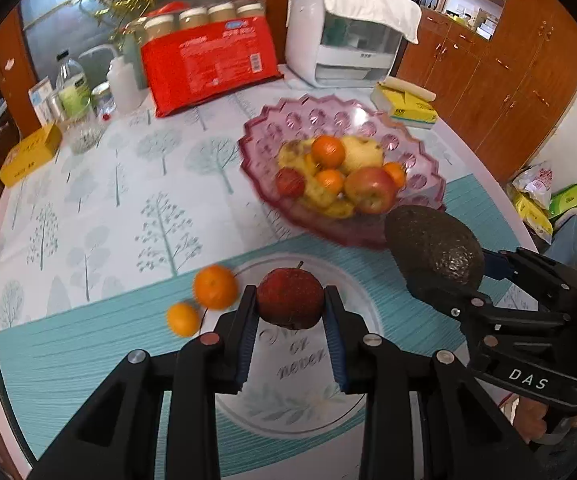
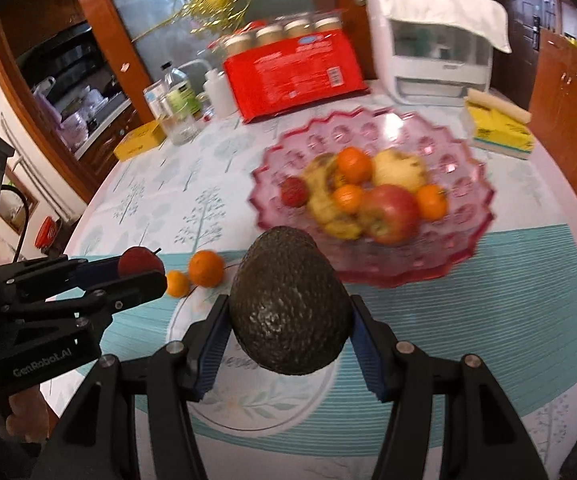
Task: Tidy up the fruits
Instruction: 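Lift the avocado with the right tool while the left tool carries the red fruit to the bowl, then lower and release the avocado into the bowl with the right tool while the left tool releases the red fruit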
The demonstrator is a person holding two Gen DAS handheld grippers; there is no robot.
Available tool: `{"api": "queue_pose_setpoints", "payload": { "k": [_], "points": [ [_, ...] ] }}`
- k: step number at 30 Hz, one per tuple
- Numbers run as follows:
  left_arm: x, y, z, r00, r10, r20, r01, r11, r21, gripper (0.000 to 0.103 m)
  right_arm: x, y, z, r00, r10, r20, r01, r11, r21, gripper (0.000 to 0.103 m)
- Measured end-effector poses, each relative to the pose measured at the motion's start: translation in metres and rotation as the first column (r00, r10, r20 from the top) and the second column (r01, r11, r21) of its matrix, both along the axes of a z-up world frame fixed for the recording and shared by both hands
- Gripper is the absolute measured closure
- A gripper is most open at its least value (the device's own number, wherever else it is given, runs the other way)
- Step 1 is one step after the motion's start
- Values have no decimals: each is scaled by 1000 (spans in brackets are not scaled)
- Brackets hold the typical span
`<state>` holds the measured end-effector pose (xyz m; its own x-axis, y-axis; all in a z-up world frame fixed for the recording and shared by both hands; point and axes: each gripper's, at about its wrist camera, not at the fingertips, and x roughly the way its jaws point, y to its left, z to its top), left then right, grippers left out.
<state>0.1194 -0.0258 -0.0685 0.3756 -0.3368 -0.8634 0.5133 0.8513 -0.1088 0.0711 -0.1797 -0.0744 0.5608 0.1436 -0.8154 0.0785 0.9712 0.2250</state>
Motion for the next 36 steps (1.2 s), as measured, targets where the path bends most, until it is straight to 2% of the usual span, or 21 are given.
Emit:
{"api": "queue_pose_setpoints", "payload": {
  "k": [7,13,21,28,36],
  "points": [
    [11,-44,26,999,24,44,-25,999,29,73,7,-43,23,998,-39,50,40,999,-29,45],
    [38,-73,51,992,85,92,-91,994,62,73,27,-81,47,992,-81,102,87,995,-57,45],
    [73,-99,68,979,149,140,-162,983,86,73,60,-111,71,981,-108,163,126,986,-107,45],
    [93,-117,59,978,157,135,-174,977,120,73,89,-119,63,985,-96,140,110,989,-101,45],
    [115,-128,25,983,158,95,-172,969,175,73,108,-122,30,993,-99,70,105,991,-85,45]
  ]
}}
